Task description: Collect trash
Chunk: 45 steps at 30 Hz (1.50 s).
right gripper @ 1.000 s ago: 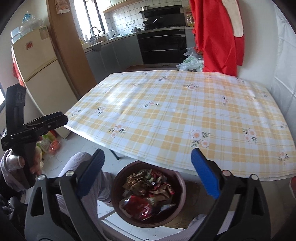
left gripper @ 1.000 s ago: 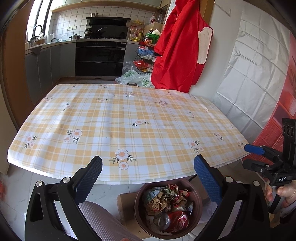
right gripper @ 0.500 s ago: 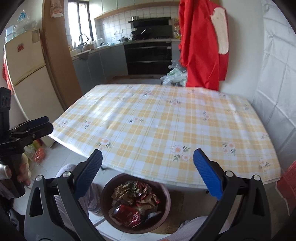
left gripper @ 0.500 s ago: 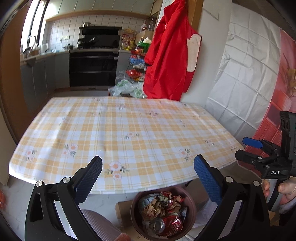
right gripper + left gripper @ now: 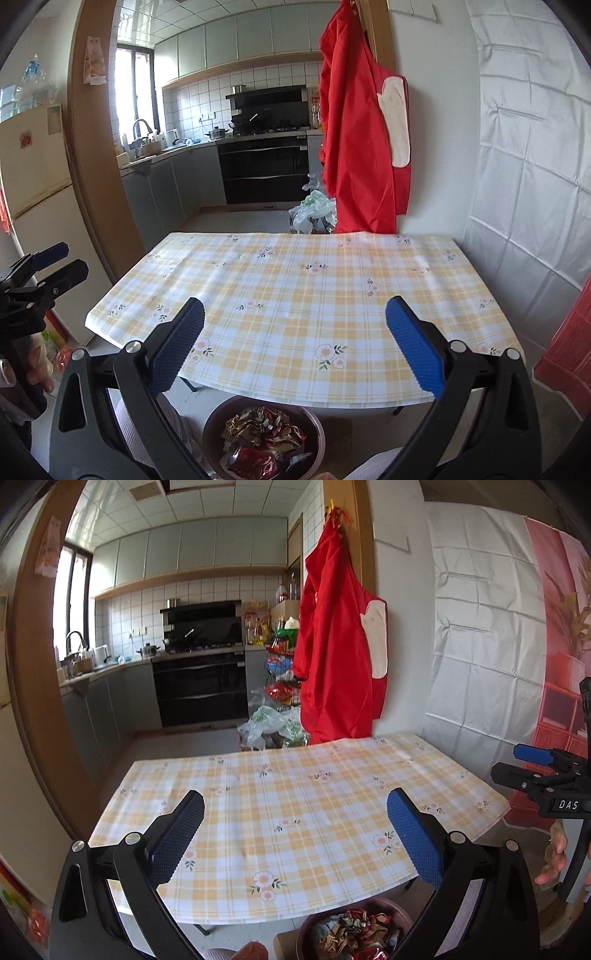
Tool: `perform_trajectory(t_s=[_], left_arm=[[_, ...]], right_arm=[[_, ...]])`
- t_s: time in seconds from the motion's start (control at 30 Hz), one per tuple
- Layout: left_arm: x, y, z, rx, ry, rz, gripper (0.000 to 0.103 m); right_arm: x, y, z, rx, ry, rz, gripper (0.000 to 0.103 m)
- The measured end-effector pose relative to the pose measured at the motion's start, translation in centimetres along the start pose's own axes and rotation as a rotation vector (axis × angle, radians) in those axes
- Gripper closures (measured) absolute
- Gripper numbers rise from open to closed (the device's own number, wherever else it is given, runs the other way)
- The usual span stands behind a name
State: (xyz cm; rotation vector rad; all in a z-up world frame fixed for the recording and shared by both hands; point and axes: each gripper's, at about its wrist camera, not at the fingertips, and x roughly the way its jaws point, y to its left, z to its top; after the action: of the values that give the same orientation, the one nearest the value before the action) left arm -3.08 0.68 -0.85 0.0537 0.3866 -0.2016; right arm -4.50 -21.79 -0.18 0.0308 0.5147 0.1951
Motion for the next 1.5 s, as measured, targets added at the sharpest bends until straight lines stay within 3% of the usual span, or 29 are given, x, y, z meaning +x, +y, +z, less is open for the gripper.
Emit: perform_trajectory(t_s=[0.33,1.5], left_arm=[[-1.5,-1.0,0.8,0.021,-0.031,0.005,0.006],[-1.7,-0.6,0.2,0.010,-0.023,0.030,0.006]], right_arm=[[-1.6,0.4,0.6,-0.004,-0.023,-0.018,0.006],[-2.0,-0.1,0.4,0.030,-0.005,-0.028,0.006]])
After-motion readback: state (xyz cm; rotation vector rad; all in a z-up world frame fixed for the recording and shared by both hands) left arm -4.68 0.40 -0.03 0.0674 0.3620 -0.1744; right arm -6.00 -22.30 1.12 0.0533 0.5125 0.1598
